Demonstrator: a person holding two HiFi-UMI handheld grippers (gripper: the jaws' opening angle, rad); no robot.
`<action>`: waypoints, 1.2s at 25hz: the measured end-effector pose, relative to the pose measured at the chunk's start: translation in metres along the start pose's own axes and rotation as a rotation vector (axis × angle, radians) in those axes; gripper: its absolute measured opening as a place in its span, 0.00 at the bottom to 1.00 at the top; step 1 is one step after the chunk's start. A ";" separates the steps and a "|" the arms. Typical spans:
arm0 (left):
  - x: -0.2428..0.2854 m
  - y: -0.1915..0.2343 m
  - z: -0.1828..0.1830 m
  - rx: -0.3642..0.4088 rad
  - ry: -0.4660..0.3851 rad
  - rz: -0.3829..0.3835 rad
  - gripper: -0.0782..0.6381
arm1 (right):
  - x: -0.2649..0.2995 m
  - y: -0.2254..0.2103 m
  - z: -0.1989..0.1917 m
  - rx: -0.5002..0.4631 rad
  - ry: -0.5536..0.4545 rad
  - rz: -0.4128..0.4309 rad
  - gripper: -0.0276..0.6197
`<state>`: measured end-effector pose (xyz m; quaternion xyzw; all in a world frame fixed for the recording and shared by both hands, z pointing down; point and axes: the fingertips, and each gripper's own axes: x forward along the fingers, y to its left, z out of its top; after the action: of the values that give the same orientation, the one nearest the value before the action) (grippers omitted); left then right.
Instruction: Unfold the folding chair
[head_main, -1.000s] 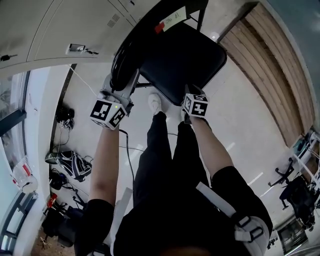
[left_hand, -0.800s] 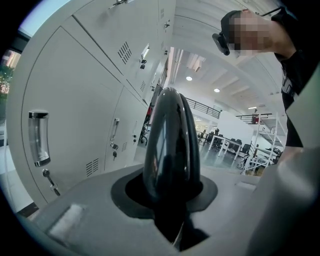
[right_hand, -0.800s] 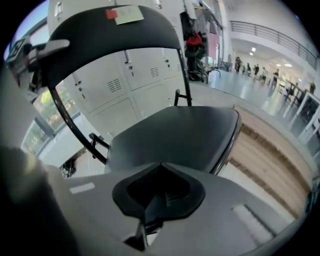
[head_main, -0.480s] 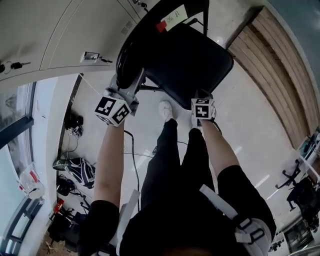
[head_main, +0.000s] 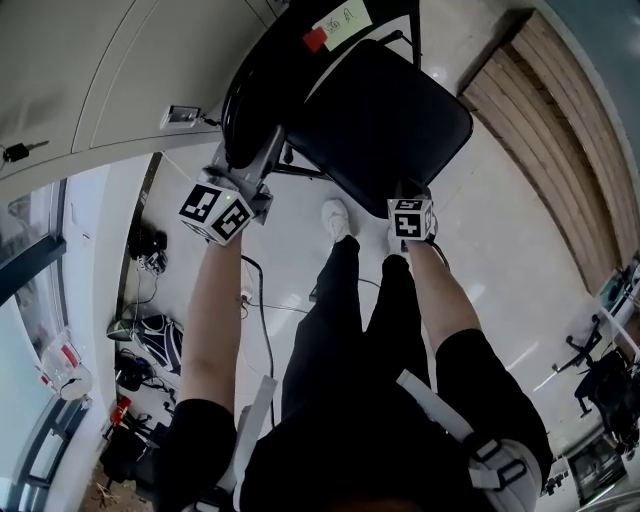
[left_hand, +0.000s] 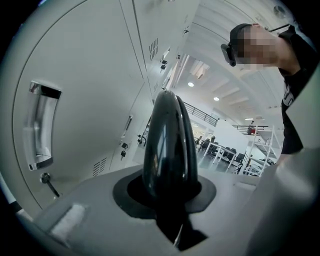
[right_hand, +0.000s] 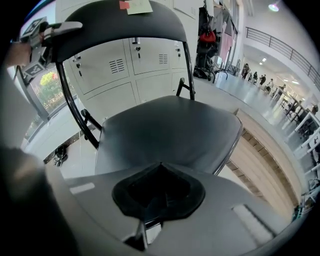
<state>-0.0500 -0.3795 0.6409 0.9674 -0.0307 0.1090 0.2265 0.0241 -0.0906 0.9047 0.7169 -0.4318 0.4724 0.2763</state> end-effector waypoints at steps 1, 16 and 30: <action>0.000 0.002 0.000 0.003 -0.005 -0.002 0.23 | 0.001 0.000 0.000 0.000 -0.003 -0.001 0.05; 0.008 0.037 0.005 -0.001 -0.035 0.019 0.24 | 0.022 0.005 -0.001 0.000 0.036 0.056 0.05; 0.008 0.066 -0.015 0.012 -0.124 0.090 0.22 | 0.041 0.010 -0.003 -0.105 0.059 0.087 0.05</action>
<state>-0.0527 -0.4324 0.6845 0.9713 -0.0874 0.0591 0.2130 0.0214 -0.1077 0.9429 0.6678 -0.4783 0.4818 0.3052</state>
